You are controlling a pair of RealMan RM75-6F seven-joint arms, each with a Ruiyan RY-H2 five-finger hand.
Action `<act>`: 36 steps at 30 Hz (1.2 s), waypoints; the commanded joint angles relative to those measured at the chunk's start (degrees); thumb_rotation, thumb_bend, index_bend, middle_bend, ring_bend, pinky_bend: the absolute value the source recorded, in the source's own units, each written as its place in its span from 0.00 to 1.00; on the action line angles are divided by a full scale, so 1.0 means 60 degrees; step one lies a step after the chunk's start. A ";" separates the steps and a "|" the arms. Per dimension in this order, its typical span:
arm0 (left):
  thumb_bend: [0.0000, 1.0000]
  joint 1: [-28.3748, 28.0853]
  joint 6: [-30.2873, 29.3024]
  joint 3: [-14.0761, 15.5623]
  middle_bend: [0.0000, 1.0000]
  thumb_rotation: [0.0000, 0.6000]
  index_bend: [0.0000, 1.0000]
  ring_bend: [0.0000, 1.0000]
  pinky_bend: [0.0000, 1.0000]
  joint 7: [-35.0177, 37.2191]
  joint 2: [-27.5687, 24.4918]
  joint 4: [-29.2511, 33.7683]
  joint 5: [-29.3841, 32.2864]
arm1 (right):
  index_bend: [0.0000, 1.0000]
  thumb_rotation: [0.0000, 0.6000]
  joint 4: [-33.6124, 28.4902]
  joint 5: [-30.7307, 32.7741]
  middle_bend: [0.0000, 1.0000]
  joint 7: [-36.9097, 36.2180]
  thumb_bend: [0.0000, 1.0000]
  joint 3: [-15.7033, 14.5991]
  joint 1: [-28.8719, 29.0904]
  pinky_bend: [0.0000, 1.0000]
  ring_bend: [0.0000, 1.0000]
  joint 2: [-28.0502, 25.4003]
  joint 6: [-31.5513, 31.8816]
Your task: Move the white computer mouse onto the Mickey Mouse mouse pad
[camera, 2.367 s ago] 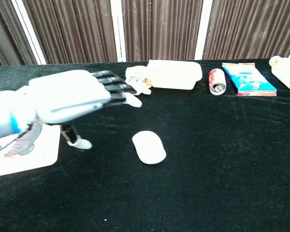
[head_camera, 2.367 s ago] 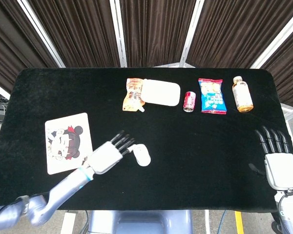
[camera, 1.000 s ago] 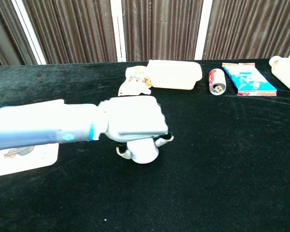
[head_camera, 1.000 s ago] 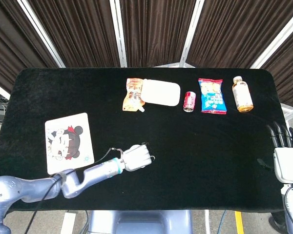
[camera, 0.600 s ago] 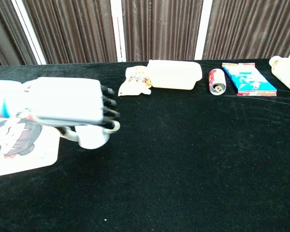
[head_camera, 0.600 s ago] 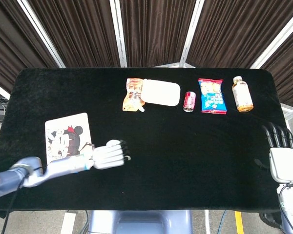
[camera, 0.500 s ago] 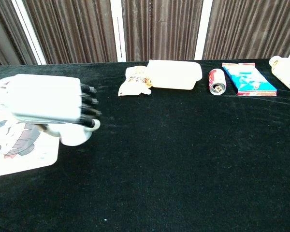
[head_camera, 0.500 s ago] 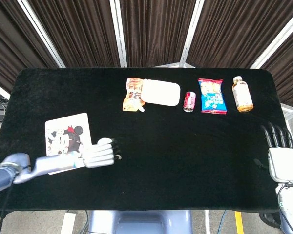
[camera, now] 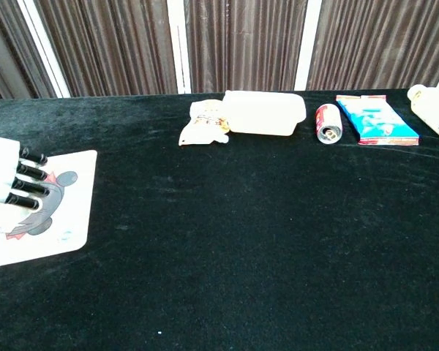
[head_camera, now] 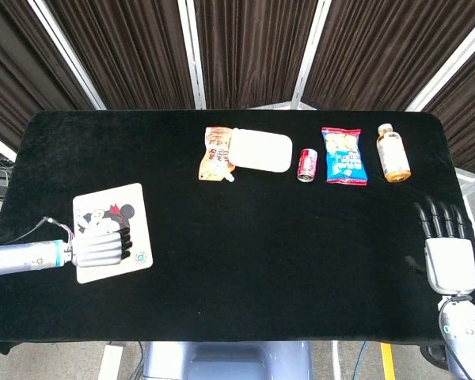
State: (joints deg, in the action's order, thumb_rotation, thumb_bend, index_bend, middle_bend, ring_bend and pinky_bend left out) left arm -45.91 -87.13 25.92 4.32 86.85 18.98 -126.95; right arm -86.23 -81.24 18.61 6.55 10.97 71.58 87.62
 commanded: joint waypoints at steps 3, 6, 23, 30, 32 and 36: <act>0.03 0.0303 -0.0196 0.0333 0.46 1.00 0.63 0.42 0.40 0.0426 0.0557 -0.0911 -0.0086 | 0.02 1.00 0.0010 0.0029 0.00 0.0013 0.00 0.0028 0.0006 0.00 0.00 0.0030 -0.0104; 0.03 0.0330 -0.0217 0.0400 0.42 1.00 0.59 0.39 0.38 0.0474 0.0679 -0.1096 -0.0073 | 0.02 1.00 0.0052 0.0074 0.00 -0.0007 0.00 0.0058 -0.0005 0.00 0.00 0.0027 -0.0145; 0.02 0.0420 -0.0798 -0.0016 0.00 1.00 0.00 0.00 0.00 -0.0445 0.0298 -0.1014 0.0768 | 0.02 1.00 -0.0177 -0.0135 0.00 -0.0083 0.00 0.0087 -0.0204 0.00 0.00 -0.0146 0.0060; 0.02 0.1052 -0.1132 -0.1506 0.00 1.00 0.00 0.00 0.00 -0.0294 -0.0247 0.0086 0.2549 | 0.02 1.00 -0.0316 -0.0334 0.00 -0.0126 0.00 0.0048 -0.0245 0.00 0.00 -0.0220 0.0126; 0.02 0.1461 -0.0961 -0.2296 0.00 1.00 0.01 0.00 0.00 -0.0073 -0.0438 0.1170 0.3580 | 0.02 1.00 -0.0373 -0.0403 0.00 -0.0154 0.00 0.0040 -0.0262 0.00 0.00 -0.0248 0.0154; 0.02 0.2311 -0.0171 -0.3406 0.00 1.00 0.02 0.00 0.00 0.0897 -0.1190 0.4786 0.5568 | 0.02 1.00 -0.0502 -0.0538 0.00 -0.0221 0.00 0.0022 -0.0307 0.00 0.00 -0.0339 0.0232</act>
State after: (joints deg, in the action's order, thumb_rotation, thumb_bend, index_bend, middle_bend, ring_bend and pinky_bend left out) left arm -37.73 -92.12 13.45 4.13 84.39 28.33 -105.79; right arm -89.12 -84.36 17.37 6.71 9.19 69.65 88.91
